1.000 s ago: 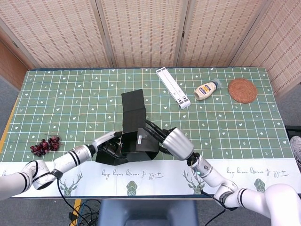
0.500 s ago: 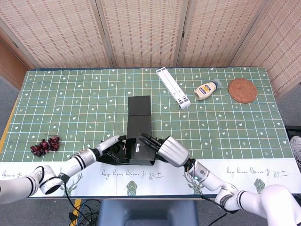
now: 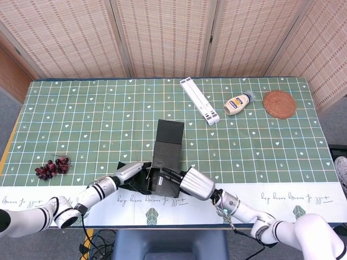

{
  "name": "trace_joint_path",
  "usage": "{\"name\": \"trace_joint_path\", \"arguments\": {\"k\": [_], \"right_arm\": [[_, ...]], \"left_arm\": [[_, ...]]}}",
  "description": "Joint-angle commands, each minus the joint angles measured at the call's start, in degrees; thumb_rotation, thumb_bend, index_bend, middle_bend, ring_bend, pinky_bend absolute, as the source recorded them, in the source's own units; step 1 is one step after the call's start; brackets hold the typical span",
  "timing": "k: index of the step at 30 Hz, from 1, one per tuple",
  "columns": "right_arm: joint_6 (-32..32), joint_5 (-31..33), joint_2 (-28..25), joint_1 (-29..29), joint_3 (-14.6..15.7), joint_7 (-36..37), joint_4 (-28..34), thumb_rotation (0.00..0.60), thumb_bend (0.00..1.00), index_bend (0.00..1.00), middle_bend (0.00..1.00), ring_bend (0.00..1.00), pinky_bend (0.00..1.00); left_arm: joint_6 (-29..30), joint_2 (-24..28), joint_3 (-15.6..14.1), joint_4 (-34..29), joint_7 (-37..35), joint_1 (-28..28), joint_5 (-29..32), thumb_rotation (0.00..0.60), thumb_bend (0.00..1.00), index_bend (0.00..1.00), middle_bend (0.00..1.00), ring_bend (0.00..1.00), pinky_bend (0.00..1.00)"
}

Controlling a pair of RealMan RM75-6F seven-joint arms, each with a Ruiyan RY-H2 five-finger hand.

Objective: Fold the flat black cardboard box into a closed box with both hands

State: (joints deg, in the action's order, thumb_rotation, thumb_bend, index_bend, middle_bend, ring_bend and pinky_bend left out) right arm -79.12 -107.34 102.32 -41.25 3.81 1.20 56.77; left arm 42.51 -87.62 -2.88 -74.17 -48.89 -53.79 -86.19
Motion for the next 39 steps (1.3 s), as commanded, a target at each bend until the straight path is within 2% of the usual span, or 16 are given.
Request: {"name": "trace_joint_path", "arguments": {"k": [1, 11, 15, 18, 23, 39], "right_arm": [[0.1, 0.1, 0.0, 0.3, 0.3, 0.1, -0.4, 0.6, 0.29, 0.0, 0.13, 0.72, 1.0], [0.1, -1.0, 1.6, -0.5, 0.8, 1.0, -3.8, 0.6, 0.29, 0.0, 0.13, 0.72, 1.0], [0.9, -2.0, 1.6, -1.4, 1.5, 1.0, -4.8, 0.6, 0.3, 0.03, 0.17, 0.73, 1.0], [1.6, -2.1, 1.3, -1.8, 1.9, 0.9, -4.7, 0.6, 0.3, 0.09, 0.19, 0.73, 1.0], [2.5, -2.2, 1.0, -2.1, 2.3, 0.6, -4.6, 0.6, 0.3, 0.11, 0.2, 0.73, 1.0], [3.9, -1.6, 0.3, -2.8, 2.5, 0.5, -3.9, 0.6, 0.3, 0.12, 0.21, 0.74, 1.0]], "left_arm": [[-0.6, -0.9, 0.7, -0.2, 2.0, 0.5, 1.0, 0.6, 0.09, 0.22, 0.21, 0.53, 0.79], [-1.5, -2.3, 1.8, 0.6, 5.4, 1.1, 2.1, 0.6, 0.09, 0.22, 0.21, 0.53, 0.79], [-1.8, -2.6, 2.2, 1.1, 6.3, 1.3, 2.3, 0.6, 0.09, 0.2, 0.21, 0.53, 0.79], [-2.0, -2.9, 2.4, 1.2, 6.7, 1.4, 2.3, 0.6, 0.09, 0.19, 0.21, 0.53, 0.79], [-2.5, -3.2, 2.7, 1.5, 7.1, 1.3, 2.2, 0.6, 0.09, 0.18, 0.21, 0.53, 0.79], [-3.7, -3.4, 3.5, 1.9, 6.7, 1.0, 1.7, 0.6, 0.09, 0.14, 0.21, 0.52, 0.79]]}}
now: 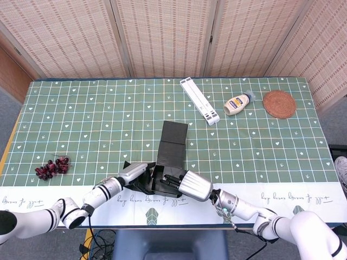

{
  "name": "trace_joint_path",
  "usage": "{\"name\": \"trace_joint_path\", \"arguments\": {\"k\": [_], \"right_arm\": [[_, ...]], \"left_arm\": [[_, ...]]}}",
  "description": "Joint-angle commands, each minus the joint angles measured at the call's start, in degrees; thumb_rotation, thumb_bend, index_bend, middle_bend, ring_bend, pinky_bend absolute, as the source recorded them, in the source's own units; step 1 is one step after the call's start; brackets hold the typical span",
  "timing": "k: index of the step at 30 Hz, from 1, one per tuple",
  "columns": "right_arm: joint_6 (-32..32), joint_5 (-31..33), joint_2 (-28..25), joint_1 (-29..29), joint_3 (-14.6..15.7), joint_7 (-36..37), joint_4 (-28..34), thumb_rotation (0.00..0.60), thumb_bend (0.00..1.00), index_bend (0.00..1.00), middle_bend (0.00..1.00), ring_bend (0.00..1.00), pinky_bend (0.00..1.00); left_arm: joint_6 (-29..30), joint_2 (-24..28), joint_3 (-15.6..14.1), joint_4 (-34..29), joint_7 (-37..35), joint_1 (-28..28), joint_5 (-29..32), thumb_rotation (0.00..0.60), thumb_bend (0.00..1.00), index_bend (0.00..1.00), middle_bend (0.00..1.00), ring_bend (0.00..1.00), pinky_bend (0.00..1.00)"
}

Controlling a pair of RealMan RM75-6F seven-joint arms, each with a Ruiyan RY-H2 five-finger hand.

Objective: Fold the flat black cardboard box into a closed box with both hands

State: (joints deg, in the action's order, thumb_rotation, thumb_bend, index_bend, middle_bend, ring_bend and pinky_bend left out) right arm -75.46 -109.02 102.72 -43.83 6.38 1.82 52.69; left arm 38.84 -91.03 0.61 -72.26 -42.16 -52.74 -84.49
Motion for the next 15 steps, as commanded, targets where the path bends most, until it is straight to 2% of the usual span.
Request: {"name": "trace_joint_path", "arguments": {"k": [1, 15], "right_arm": [[0.4, 0.1, -0.2, -0.4, -0.2, -0.2, 0.4, 0.6, 0.3, 0.12, 0.21, 0.74, 1.0], [3.2, 0.8, -1.8, -1.8, -0.5, -1.9, 3.6, 0.6, 0.3, 0.14, 0.24, 0.74, 1.0]], "left_arm": [[0.0, -0.1, 0.1, 0.0, -0.1, 0.0, -0.1, 0.6, 0.09, 0.14, 0.21, 0.52, 0.79], [-0.1, -0.4, 0.3, 0.2, -0.4, -0.1, -0.6, 0.6, 0.09, 0.14, 0.21, 0.51, 0.79]]}}
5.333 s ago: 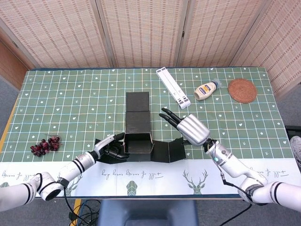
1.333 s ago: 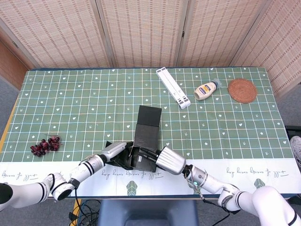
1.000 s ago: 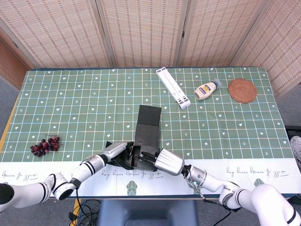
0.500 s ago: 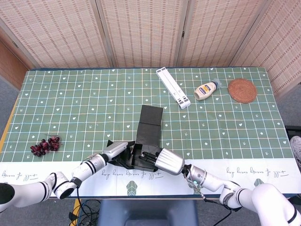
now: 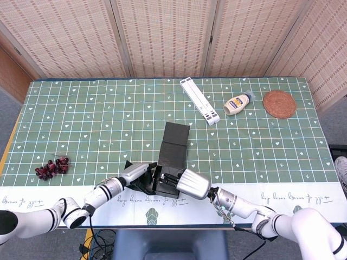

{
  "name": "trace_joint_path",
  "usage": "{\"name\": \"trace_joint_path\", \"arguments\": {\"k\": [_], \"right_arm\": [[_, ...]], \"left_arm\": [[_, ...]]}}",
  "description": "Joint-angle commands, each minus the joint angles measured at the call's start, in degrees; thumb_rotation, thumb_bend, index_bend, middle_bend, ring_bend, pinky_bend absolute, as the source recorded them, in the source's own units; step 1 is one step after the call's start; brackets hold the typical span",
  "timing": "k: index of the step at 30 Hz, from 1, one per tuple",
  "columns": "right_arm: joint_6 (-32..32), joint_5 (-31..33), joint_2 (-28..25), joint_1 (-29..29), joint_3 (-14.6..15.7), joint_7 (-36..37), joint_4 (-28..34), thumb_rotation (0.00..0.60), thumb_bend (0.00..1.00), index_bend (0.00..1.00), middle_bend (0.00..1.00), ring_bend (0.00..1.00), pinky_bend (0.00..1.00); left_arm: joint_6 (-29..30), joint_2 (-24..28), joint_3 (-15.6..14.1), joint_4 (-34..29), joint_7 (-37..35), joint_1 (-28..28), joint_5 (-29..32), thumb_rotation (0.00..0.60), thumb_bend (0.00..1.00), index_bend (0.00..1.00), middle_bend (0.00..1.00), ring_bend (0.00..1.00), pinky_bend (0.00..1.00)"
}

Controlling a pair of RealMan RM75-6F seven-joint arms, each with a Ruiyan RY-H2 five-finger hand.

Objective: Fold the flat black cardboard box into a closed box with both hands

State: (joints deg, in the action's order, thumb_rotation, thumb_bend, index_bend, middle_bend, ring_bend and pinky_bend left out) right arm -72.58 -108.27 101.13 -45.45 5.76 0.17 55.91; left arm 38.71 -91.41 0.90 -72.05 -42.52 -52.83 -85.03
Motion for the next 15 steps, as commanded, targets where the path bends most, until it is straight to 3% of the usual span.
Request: {"name": "trace_joint_path", "arguments": {"k": [1, 15], "right_arm": [[0.5, 0.0, -0.3, -0.2, 0.1, -0.4, 0.6, 0.6, 0.3, 0.14, 0.24, 0.74, 1.0], [2.3, 0.4, -1.7, -0.5, 0.3, -2.1, 3.5, 0.6, 0.3, 0.16, 0.25, 0.74, 1.0]], "left_arm": [[0.0, -0.1, 0.0, 0.0, -0.1, 0.0, -0.1, 0.6, 0.09, 0.14, 0.21, 0.51, 0.79], [0.5, -0.3, 0.0, 0.1, -0.5, 0.2, -0.5, 0.6, 0.09, 0.15, 0.21, 0.51, 0.79]]}}
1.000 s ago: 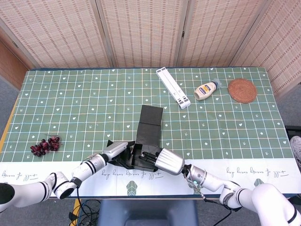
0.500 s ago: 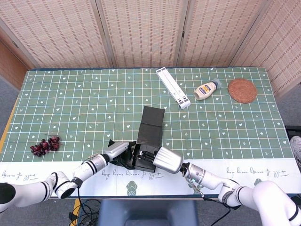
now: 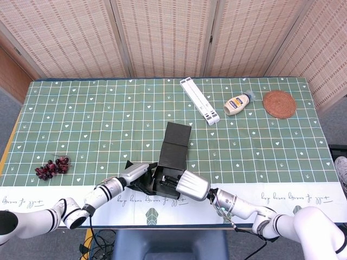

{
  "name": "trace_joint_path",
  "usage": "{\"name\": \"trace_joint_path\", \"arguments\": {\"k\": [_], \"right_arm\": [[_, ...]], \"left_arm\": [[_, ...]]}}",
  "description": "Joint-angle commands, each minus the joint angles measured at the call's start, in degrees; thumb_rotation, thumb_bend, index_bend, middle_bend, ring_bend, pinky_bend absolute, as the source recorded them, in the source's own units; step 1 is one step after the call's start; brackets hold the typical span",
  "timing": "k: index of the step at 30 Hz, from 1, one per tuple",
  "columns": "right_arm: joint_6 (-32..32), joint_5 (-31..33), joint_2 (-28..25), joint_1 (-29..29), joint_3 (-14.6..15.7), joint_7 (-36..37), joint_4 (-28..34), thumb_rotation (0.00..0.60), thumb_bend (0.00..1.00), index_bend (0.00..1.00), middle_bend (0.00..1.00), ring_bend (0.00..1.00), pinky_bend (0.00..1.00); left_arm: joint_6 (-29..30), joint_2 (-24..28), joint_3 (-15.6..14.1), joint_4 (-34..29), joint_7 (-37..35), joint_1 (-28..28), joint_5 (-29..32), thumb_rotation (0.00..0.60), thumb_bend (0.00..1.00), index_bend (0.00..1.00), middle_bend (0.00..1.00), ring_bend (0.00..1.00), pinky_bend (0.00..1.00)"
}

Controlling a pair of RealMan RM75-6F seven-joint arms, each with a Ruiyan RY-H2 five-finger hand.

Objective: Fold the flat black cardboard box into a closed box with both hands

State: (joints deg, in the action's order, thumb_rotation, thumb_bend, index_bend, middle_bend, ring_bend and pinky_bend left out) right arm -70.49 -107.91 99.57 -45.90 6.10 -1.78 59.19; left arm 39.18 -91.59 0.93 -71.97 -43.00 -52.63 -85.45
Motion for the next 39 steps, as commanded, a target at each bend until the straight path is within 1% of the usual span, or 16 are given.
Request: {"name": "trace_joint_path", "arguments": {"k": [1, 8, 12, 25, 28, 33, 39], "right_arm": [[0.4, 0.1, -0.2, -0.1, 0.0, -0.2, 0.4, 0.6, 0.3, 0.16, 0.25, 0.74, 1.0], [1.0, 0.1, -0.9, -0.4, -0.1, -0.7, 1.8, 0.6, 0.3, 0.16, 0.26, 0.74, 1.0], [1.5, 0.3, -1.3, -0.5, -0.1, -1.1, 2.5, 0.6, 0.3, 0.16, 0.26, 0.74, 1.0], [2.5, 0.5, -2.2, -0.7, -0.2, -1.9, 4.1, 0.6, 0.3, 0.17, 0.26, 0.75, 1.0], [3.5, 0.6, -2.5, -1.3, -0.3, -1.9, 4.6, 0.6, 0.31, 0.19, 0.29, 0.75, 1.0], [5.2, 0.6, -3.3, -2.4, -0.5, -2.4, 5.8, 0.6, 0.38, 0.25, 0.33, 0.77, 1.0], [7.9, 0.9, -4.7, -3.9, -0.8, -3.1, 8.0, 0.6, 0.39, 0.27, 0.35, 0.77, 1.0]], "left_arm": [[0.1, -0.2, 0.0, 0.1, -0.1, 0.0, -0.1, 0.6, 0.09, 0.16, 0.21, 0.51, 0.79], [0.4, -0.8, 0.2, 0.6, -0.3, 0.0, -0.1, 0.6, 0.09, 0.22, 0.21, 0.52, 0.79], [0.4, -0.9, 0.2, 0.7, -0.5, -0.1, -0.2, 0.6, 0.09, 0.25, 0.24, 0.52, 0.79], [0.6, -1.0, 0.3, 0.5, -0.8, 0.0, -0.2, 0.6, 0.09, 0.27, 0.25, 0.52, 0.79], [0.6, -1.0, 0.3, 0.4, -0.8, 0.0, -0.3, 0.6, 0.09, 0.27, 0.26, 0.52, 0.79], [0.7, -0.9, 0.3, 0.1, -0.9, 0.0, -0.3, 0.6, 0.09, 0.27, 0.26, 0.53, 0.79], [0.7, -0.8, 0.3, -0.2, -1.4, -0.1, -0.5, 0.6, 0.09, 0.28, 0.27, 0.53, 0.79]]}}
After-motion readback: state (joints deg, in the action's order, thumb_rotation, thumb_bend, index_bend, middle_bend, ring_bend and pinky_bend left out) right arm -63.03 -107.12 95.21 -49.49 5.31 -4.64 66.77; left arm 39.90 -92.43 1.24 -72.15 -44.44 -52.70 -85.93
